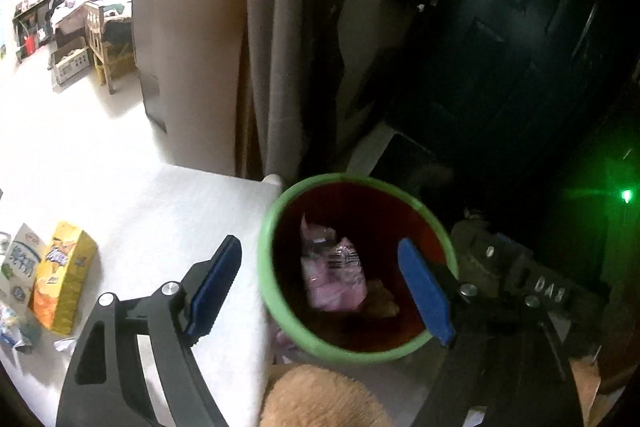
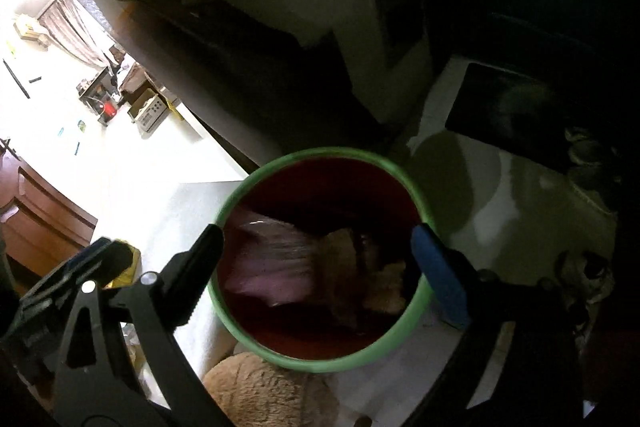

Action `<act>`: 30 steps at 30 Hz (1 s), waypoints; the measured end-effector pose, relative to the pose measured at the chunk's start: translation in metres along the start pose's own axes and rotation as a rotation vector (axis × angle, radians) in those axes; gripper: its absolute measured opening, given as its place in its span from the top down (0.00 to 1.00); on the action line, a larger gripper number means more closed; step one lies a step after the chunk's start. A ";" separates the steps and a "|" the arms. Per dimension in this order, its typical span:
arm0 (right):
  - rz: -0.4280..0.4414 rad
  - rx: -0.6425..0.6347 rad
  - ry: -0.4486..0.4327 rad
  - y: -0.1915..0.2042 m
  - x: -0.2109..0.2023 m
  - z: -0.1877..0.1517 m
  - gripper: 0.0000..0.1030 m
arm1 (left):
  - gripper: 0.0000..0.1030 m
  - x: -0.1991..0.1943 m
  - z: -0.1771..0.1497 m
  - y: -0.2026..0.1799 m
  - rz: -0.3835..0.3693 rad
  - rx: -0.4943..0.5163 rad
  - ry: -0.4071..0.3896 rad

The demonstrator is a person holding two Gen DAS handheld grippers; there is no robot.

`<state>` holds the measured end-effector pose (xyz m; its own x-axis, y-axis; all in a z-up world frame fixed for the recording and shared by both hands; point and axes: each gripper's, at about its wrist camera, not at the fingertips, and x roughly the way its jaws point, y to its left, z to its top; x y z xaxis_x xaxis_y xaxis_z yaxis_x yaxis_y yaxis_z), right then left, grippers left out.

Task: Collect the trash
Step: 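Open both tools over the green bin and pull them back to the table, then lower the left tool onto the yellow paper packet and close on it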

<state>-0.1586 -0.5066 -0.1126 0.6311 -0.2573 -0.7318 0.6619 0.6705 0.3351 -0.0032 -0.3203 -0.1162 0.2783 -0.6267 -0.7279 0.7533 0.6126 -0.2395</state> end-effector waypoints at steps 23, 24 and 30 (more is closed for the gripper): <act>0.284 -0.359 0.193 0.204 0.032 -0.084 0.09 | 0.20 -0.158 -0.102 0.192 0.352 -0.294 -0.118; 0.290 -0.377 0.199 0.211 0.032 -0.088 0.09 | 0.20 -0.162 -0.108 0.198 0.364 -0.303 -0.118; 0.319 -0.474 0.260 0.250 0.036 -0.118 0.09 | 0.19 -0.188 -0.142 0.236 0.443 -0.385 -0.123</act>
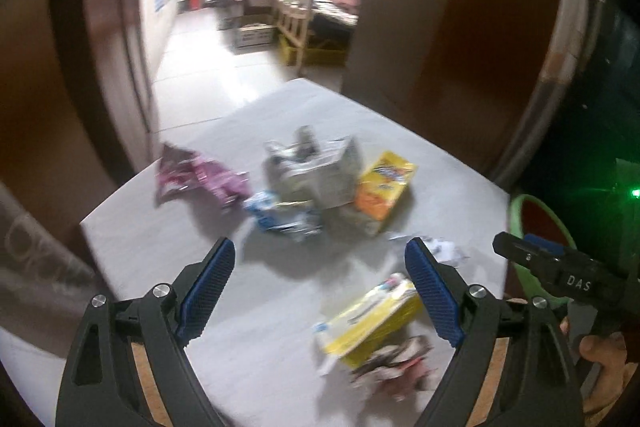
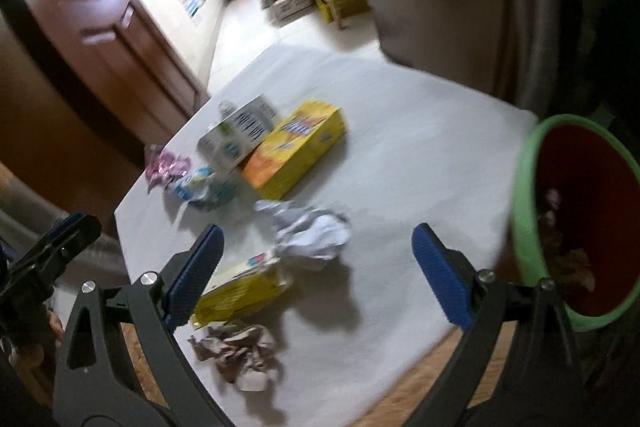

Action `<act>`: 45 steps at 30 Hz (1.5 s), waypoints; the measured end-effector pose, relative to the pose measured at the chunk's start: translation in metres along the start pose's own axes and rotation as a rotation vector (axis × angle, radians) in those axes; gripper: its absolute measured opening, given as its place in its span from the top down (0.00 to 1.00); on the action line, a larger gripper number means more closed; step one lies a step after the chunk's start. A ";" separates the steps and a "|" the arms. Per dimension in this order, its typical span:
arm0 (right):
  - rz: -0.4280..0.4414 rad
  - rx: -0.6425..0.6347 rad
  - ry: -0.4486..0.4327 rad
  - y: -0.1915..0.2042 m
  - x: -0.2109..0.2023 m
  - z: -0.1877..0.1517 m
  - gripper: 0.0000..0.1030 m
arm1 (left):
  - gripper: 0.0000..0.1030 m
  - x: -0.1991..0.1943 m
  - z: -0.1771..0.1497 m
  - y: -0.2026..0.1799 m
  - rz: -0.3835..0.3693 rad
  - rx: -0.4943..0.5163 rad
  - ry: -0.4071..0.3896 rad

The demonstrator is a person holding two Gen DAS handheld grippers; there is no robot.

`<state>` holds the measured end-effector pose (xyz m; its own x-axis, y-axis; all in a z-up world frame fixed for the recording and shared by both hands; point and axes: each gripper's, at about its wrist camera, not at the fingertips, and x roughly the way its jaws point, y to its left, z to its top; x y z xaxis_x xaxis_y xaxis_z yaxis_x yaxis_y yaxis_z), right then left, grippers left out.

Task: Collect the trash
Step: 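Lower the left tool onto the yellow paper packet and close on it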

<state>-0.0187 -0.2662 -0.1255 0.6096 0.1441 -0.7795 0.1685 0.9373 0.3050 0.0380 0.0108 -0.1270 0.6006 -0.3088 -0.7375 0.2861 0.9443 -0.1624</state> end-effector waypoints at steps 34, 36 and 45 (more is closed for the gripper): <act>0.007 -0.037 -0.042 0.017 -0.028 -0.016 0.06 | 0.16 0.010 -0.016 0.055 0.038 -0.165 0.038; 0.007 -0.035 -0.035 0.016 -0.026 -0.017 0.06 | 0.16 0.013 -0.018 0.060 0.045 -0.178 0.047; 0.002 -0.012 -0.010 0.005 -0.016 -0.018 0.06 | 0.16 0.039 -0.027 0.054 0.008 -0.155 0.126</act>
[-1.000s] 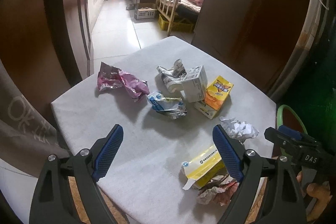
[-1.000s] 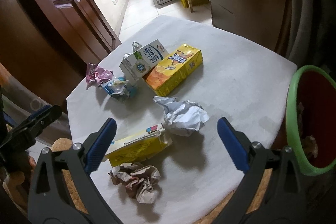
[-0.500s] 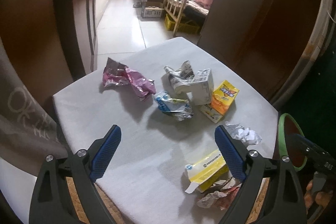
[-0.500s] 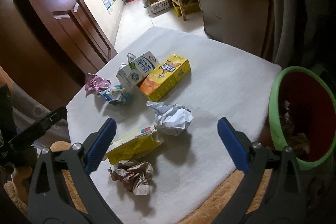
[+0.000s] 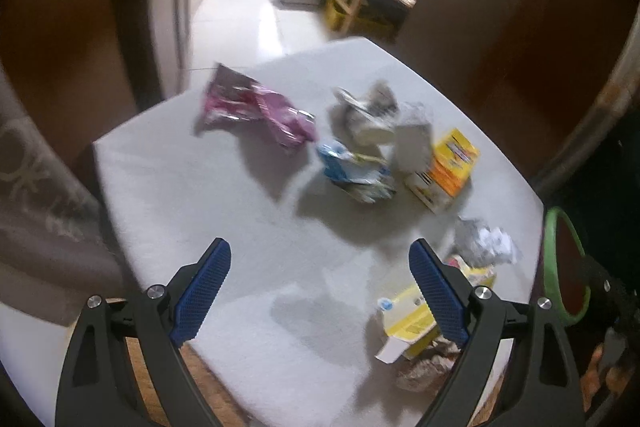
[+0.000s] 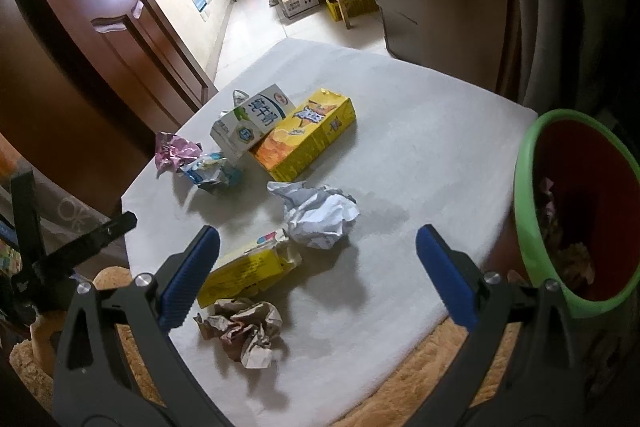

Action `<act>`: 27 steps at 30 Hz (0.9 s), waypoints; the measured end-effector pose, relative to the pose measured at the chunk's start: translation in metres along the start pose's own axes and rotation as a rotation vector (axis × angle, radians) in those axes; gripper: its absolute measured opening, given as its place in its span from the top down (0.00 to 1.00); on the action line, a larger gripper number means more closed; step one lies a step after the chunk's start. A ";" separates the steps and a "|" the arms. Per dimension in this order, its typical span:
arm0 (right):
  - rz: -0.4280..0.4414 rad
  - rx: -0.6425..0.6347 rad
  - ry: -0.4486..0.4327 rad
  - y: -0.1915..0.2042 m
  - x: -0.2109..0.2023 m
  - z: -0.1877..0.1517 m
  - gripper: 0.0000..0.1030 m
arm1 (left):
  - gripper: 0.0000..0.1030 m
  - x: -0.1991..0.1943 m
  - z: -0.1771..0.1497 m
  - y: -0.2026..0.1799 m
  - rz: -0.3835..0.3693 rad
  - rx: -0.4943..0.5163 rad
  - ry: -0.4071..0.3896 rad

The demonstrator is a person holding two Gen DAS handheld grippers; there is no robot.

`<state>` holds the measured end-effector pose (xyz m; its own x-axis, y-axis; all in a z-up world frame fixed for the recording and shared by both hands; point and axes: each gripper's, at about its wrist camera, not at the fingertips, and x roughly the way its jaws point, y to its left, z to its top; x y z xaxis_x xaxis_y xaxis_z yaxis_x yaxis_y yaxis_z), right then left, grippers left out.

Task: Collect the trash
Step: 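Lower the left tool onto the yellow paper packet and close on it, then lift the yellow packet with the left tool while the right tool grasps crumpled foil paper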

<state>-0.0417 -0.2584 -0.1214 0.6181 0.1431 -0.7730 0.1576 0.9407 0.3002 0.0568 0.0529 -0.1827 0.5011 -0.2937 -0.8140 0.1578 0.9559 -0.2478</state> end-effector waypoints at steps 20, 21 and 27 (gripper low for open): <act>-0.038 0.101 -0.002 -0.049 -0.004 0.003 0.06 | 0.58 0.078 -0.040 -0.129 0.006 0.473 0.281; -0.038 0.093 0.000 -0.047 -0.003 0.003 0.06 | 0.69 0.074 -0.037 -0.123 -0.008 0.439 0.267; -0.037 0.035 0.039 -0.034 0.012 0.007 0.06 | 0.80 0.035 -0.013 -0.077 -0.009 0.242 0.140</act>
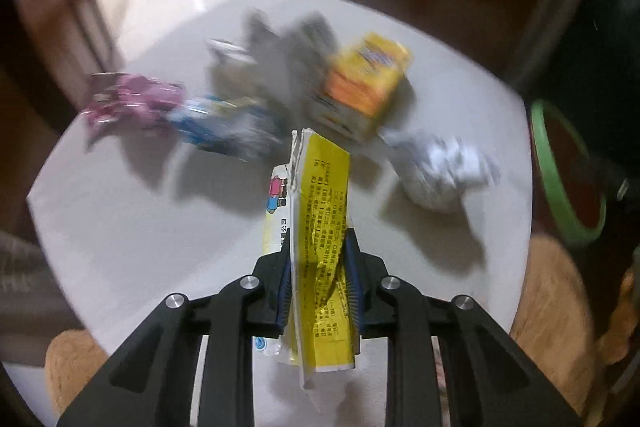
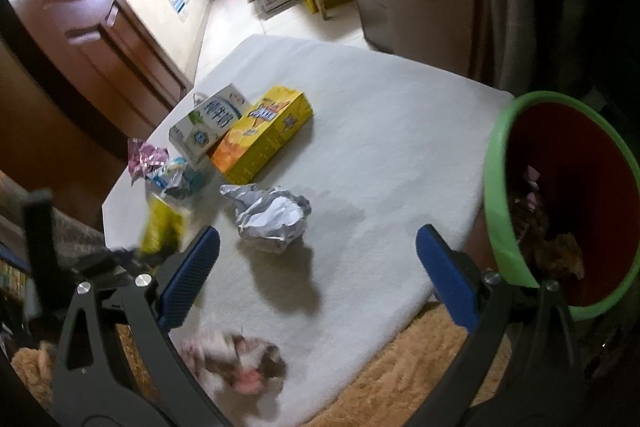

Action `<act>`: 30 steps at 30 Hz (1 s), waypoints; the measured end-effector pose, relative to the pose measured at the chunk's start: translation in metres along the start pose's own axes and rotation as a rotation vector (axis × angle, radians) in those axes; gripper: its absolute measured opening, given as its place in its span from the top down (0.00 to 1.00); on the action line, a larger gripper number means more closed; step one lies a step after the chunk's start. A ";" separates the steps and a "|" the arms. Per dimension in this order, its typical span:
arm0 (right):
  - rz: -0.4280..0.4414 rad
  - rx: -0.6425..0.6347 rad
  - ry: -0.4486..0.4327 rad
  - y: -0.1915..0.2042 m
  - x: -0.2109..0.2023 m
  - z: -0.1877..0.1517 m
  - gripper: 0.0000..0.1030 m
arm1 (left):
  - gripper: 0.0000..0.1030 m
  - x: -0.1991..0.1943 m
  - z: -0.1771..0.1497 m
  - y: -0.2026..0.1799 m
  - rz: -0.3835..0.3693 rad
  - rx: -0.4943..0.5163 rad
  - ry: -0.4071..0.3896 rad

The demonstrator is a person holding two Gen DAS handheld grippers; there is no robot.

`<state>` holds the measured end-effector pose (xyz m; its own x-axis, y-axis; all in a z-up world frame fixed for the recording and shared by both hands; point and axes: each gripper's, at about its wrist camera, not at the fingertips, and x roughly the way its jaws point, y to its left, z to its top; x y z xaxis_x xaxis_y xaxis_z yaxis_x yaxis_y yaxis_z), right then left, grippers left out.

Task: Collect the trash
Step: 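Lift the yellow packet with the left tool while the right tool grasps crumpled foil paper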

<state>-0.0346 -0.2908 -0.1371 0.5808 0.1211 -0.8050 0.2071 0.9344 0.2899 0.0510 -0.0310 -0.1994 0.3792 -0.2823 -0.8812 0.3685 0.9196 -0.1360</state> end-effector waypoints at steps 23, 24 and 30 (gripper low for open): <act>0.003 -0.080 0.214 0.042 0.090 -0.002 0.05 | 0.80 -0.118 0.030 0.023 0.080 -0.099 -0.377; 0.012 -0.085 0.216 0.043 0.092 -0.003 0.05 | 0.80 -0.119 0.030 0.022 0.084 -0.096 -0.385; 0.046 -0.108 0.220 0.052 0.098 -0.008 0.18 | 0.79 -0.122 0.029 0.021 0.093 -0.095 -0.392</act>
<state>0.0273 -0.2278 -0.2050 0.3997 0.2238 -0.8889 0.0919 0.9551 0.2817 0.0375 0.0148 -0.0818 0.7089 -0.2622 -0.6547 0.2442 0.9622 -0.1209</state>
